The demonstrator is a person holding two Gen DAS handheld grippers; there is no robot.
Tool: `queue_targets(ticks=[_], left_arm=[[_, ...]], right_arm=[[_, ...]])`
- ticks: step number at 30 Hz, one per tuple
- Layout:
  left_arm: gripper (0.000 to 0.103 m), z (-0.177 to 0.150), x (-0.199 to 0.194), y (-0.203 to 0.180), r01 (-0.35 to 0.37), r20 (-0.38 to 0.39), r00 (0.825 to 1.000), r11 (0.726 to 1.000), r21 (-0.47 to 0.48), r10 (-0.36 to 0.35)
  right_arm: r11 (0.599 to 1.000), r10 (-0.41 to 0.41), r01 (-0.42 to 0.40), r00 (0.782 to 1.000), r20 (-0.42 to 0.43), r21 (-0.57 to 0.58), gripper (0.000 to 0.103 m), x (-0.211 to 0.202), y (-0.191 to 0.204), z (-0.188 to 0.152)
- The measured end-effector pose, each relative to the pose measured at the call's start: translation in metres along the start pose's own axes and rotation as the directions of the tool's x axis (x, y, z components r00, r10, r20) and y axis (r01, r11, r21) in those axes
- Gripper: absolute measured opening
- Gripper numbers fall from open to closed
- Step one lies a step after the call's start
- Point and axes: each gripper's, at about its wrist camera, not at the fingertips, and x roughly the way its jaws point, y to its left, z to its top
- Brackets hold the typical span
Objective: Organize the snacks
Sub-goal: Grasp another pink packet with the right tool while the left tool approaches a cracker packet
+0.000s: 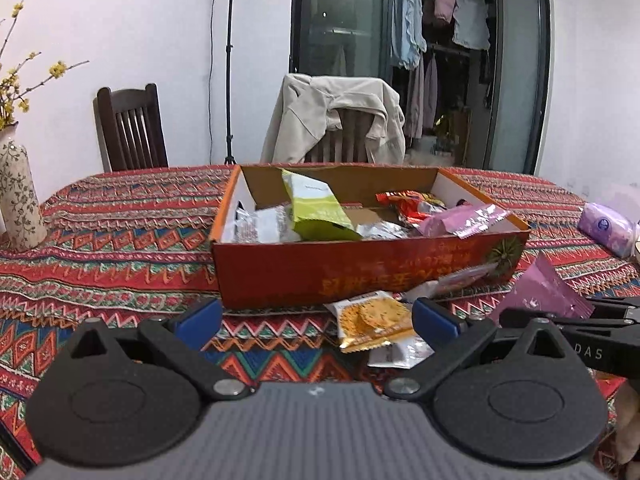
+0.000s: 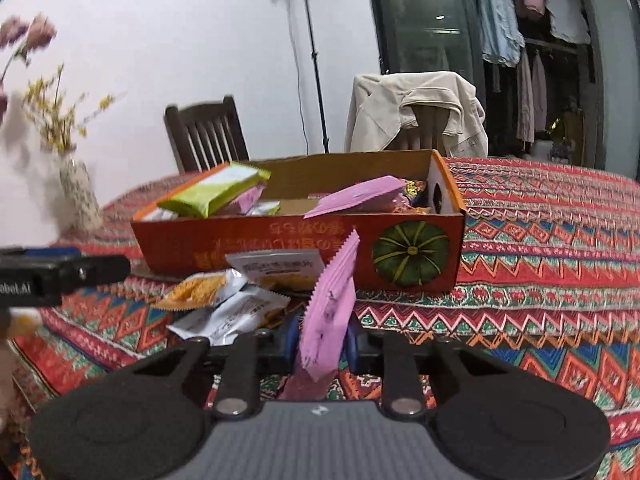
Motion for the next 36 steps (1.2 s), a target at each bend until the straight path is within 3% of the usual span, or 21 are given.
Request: queue_targets(ticks=[4,9,17,24,36], left_arm=[[0.103,0.0,0.004,-0.011,-0.011,-0.026,1.0,1.0,0.007,0.011],[0.103,-0.002,0.007,-0.019,-0.005,-0.042,0.999,1.0,0.005,0.005],[0.103,-0.001,0.009,-0.028,-0.014,-0.046,0.999,1.0,0.018,0.015],[0.103,0.001,0.015,-0.028,-0.023,-0.063,0.998,1.0,0.016,0.024],[0.103,0.012,0.052,-0.041,-0.061,-0.135,0.989,0.998,0.024,0.064]], right_arm=[[1.0,-0.013,0.013,0.993,0.114,-0.001,0.019,-0.016,-0.002,-0.001],[0.998,-0.035,0.042,0.984,0.176,-0.04,0.019,-0.025,0.002,-0.002],[0.997,-0.026,0.03,0.997,0.069,-0.069,0.019,-0.009,0.008,-0.004],[0.998,-0.013,0.016,0.999,0.048,-0.059,0.019,-0.007,0.007,-0.007],[0.996,-0.063,0.055,0.991,0.12,0.066,0.019,-0.018,-0.013,-0.005]])
